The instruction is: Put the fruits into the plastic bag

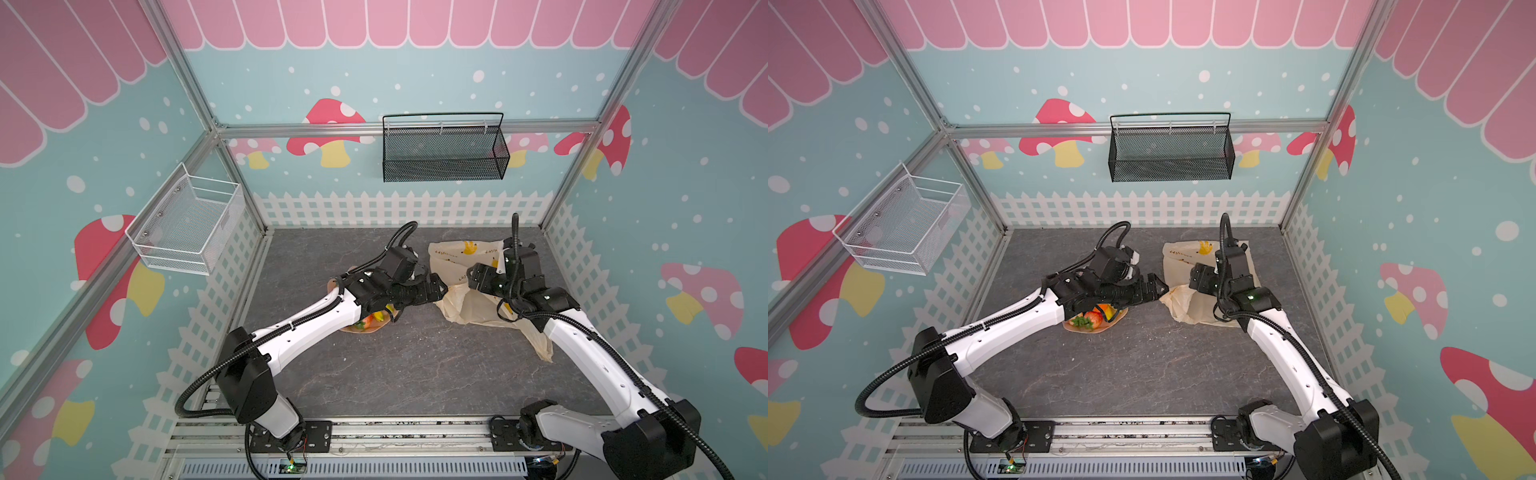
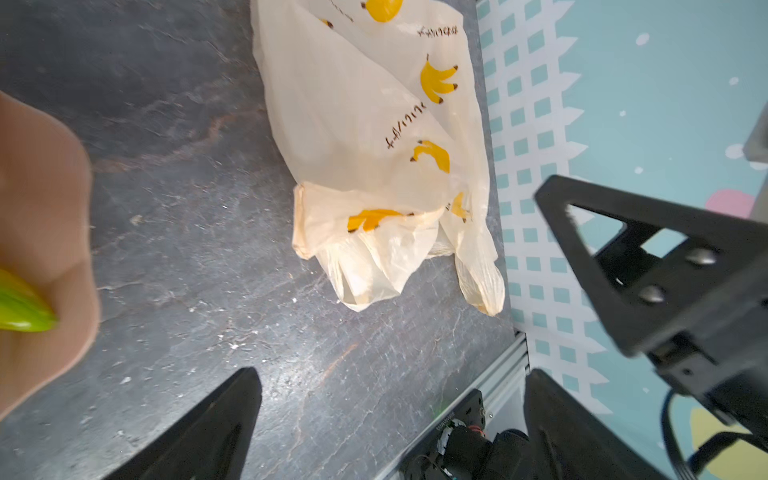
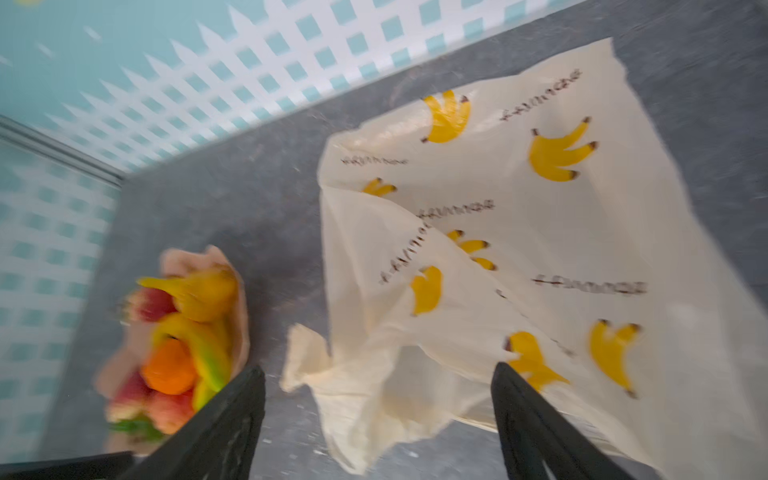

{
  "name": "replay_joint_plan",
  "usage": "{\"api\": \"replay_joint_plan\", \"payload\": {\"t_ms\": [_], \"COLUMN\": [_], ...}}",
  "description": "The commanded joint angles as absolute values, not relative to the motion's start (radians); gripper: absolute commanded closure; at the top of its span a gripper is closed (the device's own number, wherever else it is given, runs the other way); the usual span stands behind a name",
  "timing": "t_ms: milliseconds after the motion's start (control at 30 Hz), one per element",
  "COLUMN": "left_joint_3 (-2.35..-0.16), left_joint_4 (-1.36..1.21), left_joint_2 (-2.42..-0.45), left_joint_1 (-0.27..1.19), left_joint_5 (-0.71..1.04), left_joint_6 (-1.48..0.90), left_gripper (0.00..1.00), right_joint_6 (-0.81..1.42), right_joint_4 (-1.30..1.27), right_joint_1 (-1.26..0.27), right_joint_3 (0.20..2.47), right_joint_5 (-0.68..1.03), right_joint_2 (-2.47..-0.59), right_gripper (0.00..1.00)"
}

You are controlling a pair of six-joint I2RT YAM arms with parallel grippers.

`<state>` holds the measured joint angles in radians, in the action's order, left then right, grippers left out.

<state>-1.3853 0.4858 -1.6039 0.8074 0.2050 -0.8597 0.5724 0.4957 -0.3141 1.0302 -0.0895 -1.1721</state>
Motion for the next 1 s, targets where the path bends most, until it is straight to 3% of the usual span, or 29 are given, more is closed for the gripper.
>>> {"api": "replay_joint_plan", "payload": {"t_ms": [0, 233, 400, 667, 800, 967], "left_joint_3": [-1.392, -1.424, -1.463, -1.466, -1.466, -1.480], "left_joint_4": [0.448, 0.463, 0.467, 0.394, 0.375, 0.363], "left_joint_2": [-1.646, -1.736, -1.812, -1.867, -1.882, -1.917], "left_joint_1": [0.819, 0.819, 0.820, 0.815, 0.811, 0.808], "left_joint_5": [0.252, 0.316, 0.306, 0.308, 0.289, 0.284], "left_joint_6": [-0.894, -0.914, -0.920, -0.966, -0.974, -0.983], "left_gripper": [0.02, 0.03, 0.05, 0.06, 0.06, 0.07], "right_joint_6": [0.283, 0.203, 0.163, 0.112, 0.089, 0.069], "right_joint_4": [0.617, 0.565, 0.522, 0.437, 0.406, 0.326], "right_joint_1": [-0.315, -0.314, -0.293, -0.210, -0.164, -0.135], "right_joint_3": [0.959, 0.861, 0.858, 0.859, 0.838, 0.796], "right_joint_5": [-0.241, -0.310, -0.335, -0.318, -0.331, -0.301], "right_joint_2": [-1.178, -1.173, -1.256, -1.400, -1.415, -1.435], "right_gripper": [0.14, 0.15, 0.13, 0.17, 0.24, 0.40]}}
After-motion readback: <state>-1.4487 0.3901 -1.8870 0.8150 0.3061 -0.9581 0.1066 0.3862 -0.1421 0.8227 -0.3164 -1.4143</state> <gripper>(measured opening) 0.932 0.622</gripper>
